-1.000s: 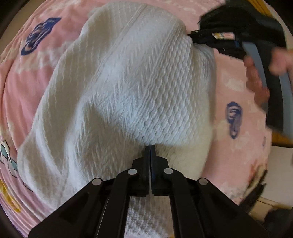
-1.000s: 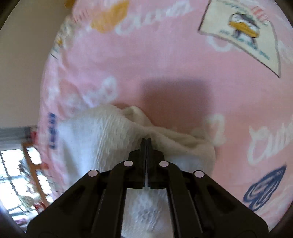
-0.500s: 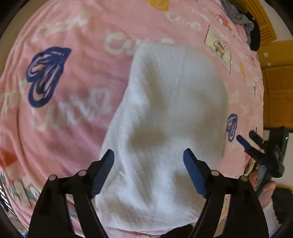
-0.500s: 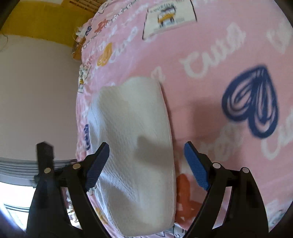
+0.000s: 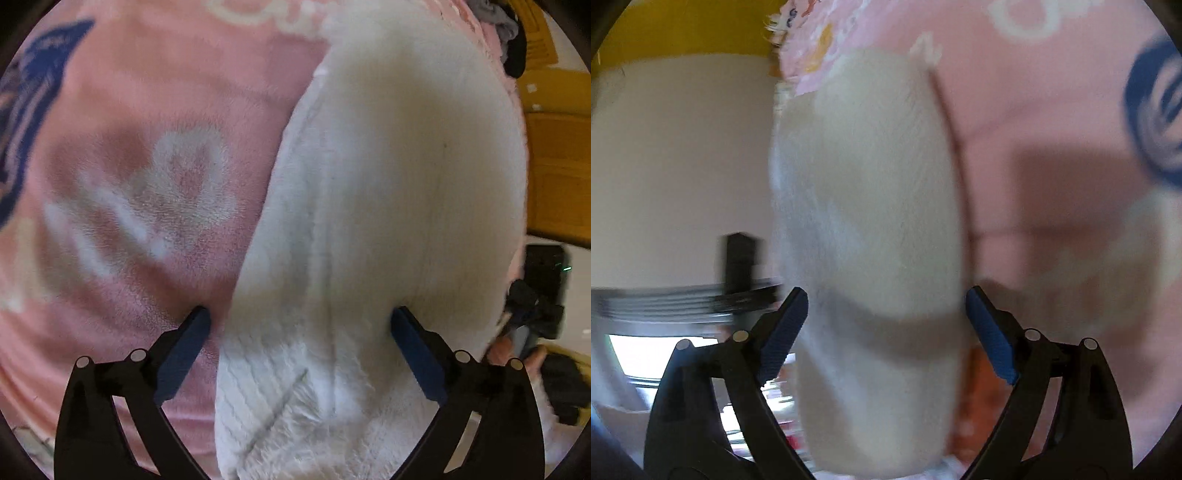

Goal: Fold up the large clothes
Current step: 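Open both grippers and clamp the white bundle between them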

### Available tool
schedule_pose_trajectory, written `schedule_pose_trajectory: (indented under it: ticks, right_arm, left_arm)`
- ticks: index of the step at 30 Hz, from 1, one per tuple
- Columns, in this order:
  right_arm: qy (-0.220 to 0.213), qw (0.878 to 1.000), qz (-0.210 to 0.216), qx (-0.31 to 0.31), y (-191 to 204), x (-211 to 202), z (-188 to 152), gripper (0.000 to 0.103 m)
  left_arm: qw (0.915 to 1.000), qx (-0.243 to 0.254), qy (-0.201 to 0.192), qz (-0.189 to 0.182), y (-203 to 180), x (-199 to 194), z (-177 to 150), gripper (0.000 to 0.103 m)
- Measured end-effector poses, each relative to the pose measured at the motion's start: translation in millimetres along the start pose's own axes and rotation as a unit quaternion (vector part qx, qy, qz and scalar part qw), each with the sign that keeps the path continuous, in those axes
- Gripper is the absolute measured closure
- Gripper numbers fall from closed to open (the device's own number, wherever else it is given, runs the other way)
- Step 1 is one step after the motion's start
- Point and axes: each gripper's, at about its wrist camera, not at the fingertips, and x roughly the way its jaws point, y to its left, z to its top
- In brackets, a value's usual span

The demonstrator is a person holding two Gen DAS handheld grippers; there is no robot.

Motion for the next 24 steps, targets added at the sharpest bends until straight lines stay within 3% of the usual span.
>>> schedule_pose_trajectory:
  ticks: [4,8,9,12,18,22,24]
  right_arm:
    - [0.028,1.000,0.007,0.013,-13,15,-4,0.011]
    - [0.038,0.999,0.031,0.002,-13,24,-5,0.006]
    - [0.051,0.998,0.038,-0.002,-11,29,-5,0.005]
    - [0.068,0.997,0.032,-0.020,-10,43,-3,0.005]
    - [0.039,0.999,0.019,-0.023,-9,52,-2,0.005]
    - [0.022,1.000,0.000,-0.015,2,54,-11,0.010]
    - [0.020,1.000,-0.001,0.003,6,53,-10,0.017]
  left_arm:
    - [0.9979,-0.014,0.017,-0.061,22,0,4,0.007]
    - [0.9905,0.016,0.083,-0.109,14,6,-9,0.008]
    - [0.9883,0.028,0.098,-0.113,8,10,-16,0.008]
    - [0.9902,0.019,0.083,-0.111,9,15,-18,0.007]
    - [0.9935,0.004,0.059,-0.097,8,22,-22,0.008]
    - [0.9941,-0.016,0.047,-0.097,2,8,-31,0.043]
    - [0.9949,-0.025,0.037,-0.091,1,0,-36,0.053]
